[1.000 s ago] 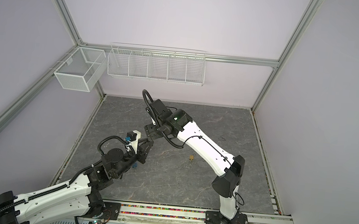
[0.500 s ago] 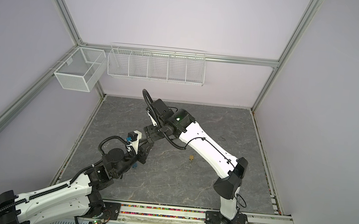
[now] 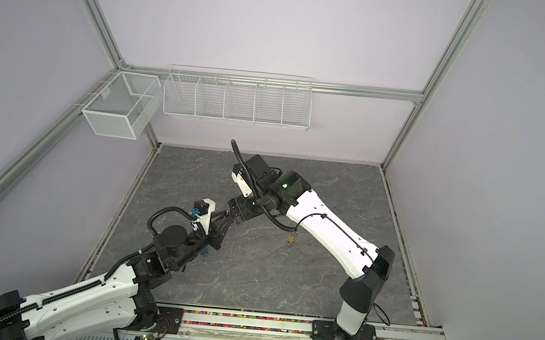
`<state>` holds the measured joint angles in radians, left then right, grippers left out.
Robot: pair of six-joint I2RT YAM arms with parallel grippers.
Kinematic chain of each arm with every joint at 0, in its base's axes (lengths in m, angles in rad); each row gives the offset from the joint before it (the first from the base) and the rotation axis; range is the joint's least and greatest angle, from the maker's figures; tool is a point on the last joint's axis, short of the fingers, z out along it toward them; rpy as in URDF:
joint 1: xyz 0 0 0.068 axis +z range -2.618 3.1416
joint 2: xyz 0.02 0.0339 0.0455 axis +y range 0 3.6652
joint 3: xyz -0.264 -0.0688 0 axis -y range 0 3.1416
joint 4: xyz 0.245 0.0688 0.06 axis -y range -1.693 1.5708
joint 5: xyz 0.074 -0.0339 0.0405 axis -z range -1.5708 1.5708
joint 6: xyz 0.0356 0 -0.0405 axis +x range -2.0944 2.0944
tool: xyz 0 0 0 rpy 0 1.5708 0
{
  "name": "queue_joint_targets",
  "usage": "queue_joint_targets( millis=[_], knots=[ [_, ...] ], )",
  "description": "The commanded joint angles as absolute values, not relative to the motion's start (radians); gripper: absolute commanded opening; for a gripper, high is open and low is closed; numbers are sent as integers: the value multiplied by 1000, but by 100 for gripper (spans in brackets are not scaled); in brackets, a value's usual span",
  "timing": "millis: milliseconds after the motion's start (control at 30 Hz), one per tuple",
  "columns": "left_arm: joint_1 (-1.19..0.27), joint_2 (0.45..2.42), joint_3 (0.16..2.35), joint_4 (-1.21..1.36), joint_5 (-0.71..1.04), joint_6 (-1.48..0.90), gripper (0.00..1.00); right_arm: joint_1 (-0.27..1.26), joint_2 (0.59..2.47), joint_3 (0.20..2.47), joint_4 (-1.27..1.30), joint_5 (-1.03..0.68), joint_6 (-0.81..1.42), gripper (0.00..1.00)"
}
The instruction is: Unlock with the key
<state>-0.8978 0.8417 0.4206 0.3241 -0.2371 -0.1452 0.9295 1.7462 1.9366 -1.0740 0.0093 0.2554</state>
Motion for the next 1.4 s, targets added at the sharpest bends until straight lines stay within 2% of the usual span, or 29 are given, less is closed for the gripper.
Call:
queue_joint_targets(
  millis=[0,367,733,967,1133,1367],
  knots=[
    [-900,843,440,353,-215,-126,0,929,1775,1942,-1053,5,220,81],
    [-900,839,435,367,-204,-114,0,929,1850,2045,-1078,50,231,81],
    [-900,826,416,377,-223,-89,0,945,1937,2215,-1217,106,191,81],
    [-900,827,414,385,-216,-90,0,927,1886,2216,-1228,109,204,82],
    [-900,827,413,389,-214,-91,0,939,1825,2104,-1168,-4,161,81],
    [-900,827,417,390,-201,-95,0,934,1843,2082,-1169,38,146,82]
  ],
)
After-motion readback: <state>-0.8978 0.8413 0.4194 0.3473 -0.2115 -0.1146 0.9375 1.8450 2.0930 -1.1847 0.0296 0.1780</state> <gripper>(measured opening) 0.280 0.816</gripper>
